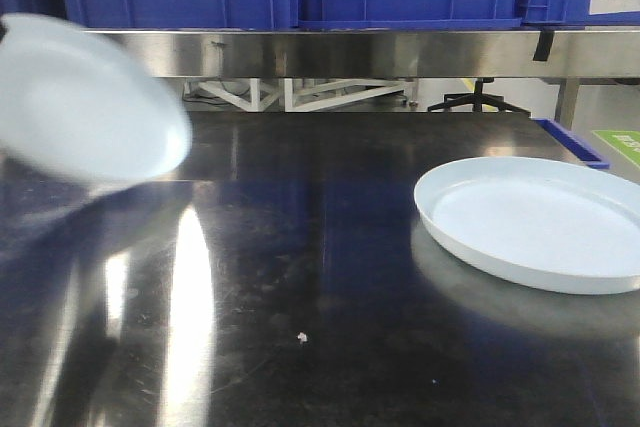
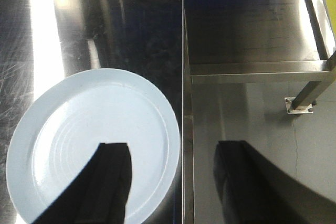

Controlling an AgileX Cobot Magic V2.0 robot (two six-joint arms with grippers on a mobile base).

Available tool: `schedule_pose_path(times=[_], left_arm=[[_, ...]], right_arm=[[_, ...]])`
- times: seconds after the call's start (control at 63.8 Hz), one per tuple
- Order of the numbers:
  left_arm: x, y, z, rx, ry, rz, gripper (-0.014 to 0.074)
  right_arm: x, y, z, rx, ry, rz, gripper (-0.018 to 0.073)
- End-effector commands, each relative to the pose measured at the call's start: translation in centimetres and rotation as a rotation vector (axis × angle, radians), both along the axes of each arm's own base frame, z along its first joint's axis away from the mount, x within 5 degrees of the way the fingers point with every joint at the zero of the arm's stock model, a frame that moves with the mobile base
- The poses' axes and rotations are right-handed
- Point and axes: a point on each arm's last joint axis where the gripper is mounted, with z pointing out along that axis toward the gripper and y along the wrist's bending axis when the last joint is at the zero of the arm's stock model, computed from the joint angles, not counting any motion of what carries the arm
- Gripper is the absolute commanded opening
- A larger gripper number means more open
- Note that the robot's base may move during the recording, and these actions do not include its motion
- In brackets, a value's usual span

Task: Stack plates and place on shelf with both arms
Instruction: 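Carry the plate toward the other plate and set it down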

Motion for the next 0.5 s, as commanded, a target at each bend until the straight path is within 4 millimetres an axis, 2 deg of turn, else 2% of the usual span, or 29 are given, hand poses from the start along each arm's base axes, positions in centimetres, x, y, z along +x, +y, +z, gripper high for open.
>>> schedule_pose_path(times=[0.0,0.173,0.282,0.486], left_arm=[[-0.8,-2.7,2.7,-0.062,-0.118,-0.081,0.0111],[-1.1,-7.9,1.3,-0.115,-0.112,-0.21,0.0111],[-1.0,-10.2,0.1,-0.13,-0.108,-0.261,0.0111],[0.0,-12.3,-2.8,-0.115,-0.065,-0.295,0.0111]], right_arm=[[0.4,-0.1,1.8,-0.005,-0.116,0.0,0.0469],[0.4,-0.1,1.7,-0.005,-0.101,0.0,0.0469],[0.3,-0.1,1.6,-0.006,-0.084,0.0,0.0469],[0.2,-0.1,1.6,-0.006,-0.078,0.0,0.0469]])
